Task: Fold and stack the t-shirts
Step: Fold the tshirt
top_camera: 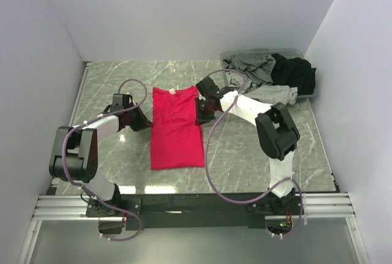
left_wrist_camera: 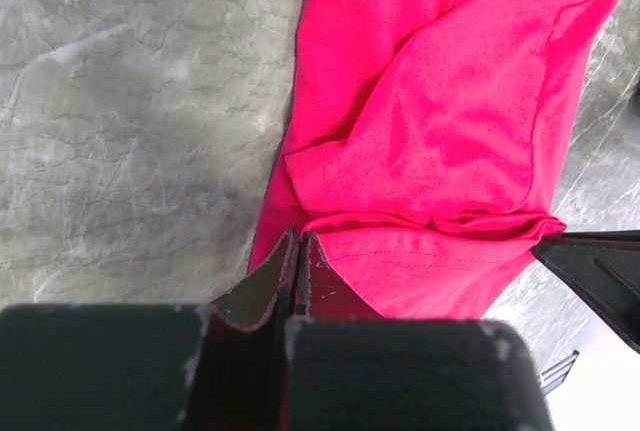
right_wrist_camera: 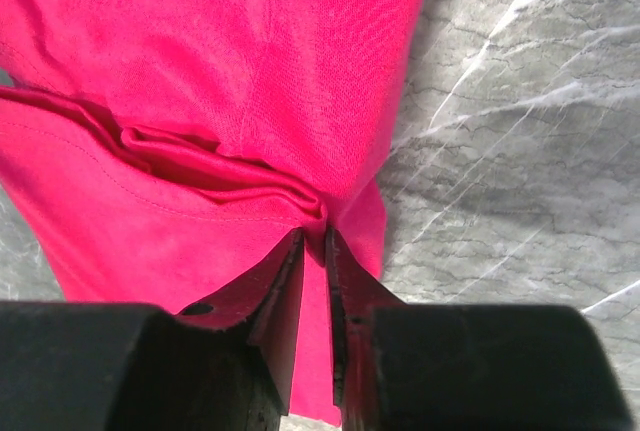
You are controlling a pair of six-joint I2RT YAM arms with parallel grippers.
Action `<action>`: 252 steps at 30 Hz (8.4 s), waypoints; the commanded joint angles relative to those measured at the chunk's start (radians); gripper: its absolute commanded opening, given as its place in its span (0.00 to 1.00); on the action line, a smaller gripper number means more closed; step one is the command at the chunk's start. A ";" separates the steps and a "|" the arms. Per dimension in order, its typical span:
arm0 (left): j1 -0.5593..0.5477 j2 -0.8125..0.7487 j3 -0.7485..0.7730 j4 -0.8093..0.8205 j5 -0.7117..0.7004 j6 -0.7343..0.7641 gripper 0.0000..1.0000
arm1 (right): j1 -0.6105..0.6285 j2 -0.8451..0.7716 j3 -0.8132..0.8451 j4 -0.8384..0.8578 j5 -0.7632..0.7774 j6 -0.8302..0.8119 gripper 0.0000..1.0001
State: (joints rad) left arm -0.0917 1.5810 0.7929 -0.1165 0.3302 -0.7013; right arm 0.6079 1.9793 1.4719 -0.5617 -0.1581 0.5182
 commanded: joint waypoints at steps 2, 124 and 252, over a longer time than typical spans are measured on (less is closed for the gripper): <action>0.003 -0.009 0.005 0.037 0.023 -0.013 0.00 | -0.010 -0.002 0.037 -0.013 0.015 -0.018 0.24; -0.387 -0.362 -0.201 -0.515 -0.322 -0.241 0.49 | 0.230 -0.295 -0.552 0.121 -0.028 0.118 0.20; -0.039 0.395 0.870 -0.552 -0.157 0.010 0.00 | -0.122 0.343 0.834 -0.357 0.215 -0.187 0.00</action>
State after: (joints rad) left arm -0.1471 1.9545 1.6127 -0.6933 0.1776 -0.7177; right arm 0.5041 2.3177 2.2681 -0.9642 0.0547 0.3603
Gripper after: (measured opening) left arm 0.016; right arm 0.007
